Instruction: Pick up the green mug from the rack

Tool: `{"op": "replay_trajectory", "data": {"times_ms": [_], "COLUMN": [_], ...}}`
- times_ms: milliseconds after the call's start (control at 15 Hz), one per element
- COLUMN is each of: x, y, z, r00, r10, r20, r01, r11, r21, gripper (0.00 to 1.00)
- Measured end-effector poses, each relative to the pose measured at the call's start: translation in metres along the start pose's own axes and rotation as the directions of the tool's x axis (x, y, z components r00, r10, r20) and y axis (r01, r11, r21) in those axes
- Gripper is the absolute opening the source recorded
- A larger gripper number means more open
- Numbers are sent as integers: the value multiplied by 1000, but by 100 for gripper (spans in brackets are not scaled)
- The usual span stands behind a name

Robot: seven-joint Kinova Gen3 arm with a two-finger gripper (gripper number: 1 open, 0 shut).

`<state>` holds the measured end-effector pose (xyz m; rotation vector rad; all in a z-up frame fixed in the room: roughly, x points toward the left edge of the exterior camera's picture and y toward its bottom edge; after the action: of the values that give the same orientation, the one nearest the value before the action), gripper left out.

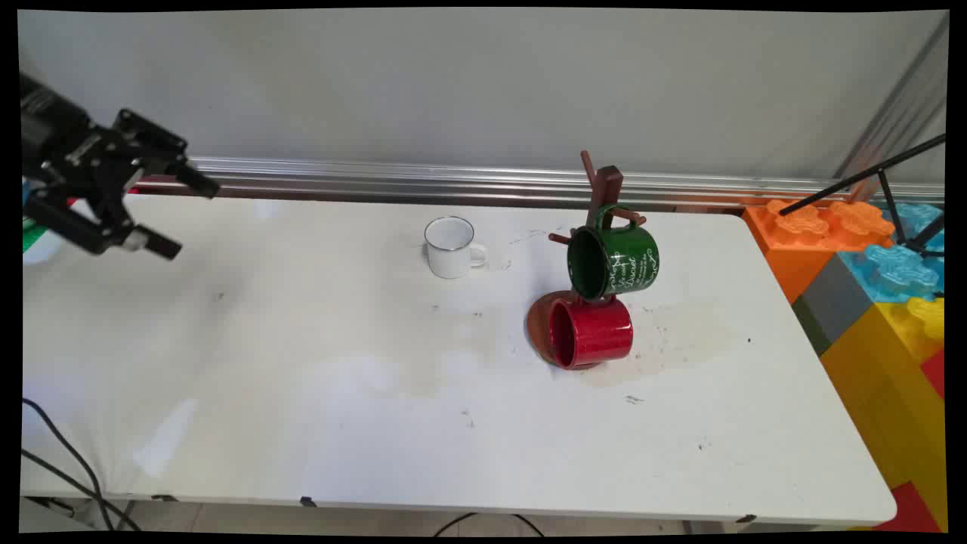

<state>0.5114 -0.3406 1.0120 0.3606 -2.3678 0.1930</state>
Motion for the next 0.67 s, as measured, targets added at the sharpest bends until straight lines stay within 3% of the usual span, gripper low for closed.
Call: {"op": "replay_trajectory", "data": {"times_ms": [400,667], "x": [64,111], "y": [-6,-6], "z": [18,49], "r00": [996,987], "r10": [-82,-143], "r20": [-44,-71], "r01": [82,143], "r11": [997,990], "r21": [-3,5], "gripper": [100,100]}}
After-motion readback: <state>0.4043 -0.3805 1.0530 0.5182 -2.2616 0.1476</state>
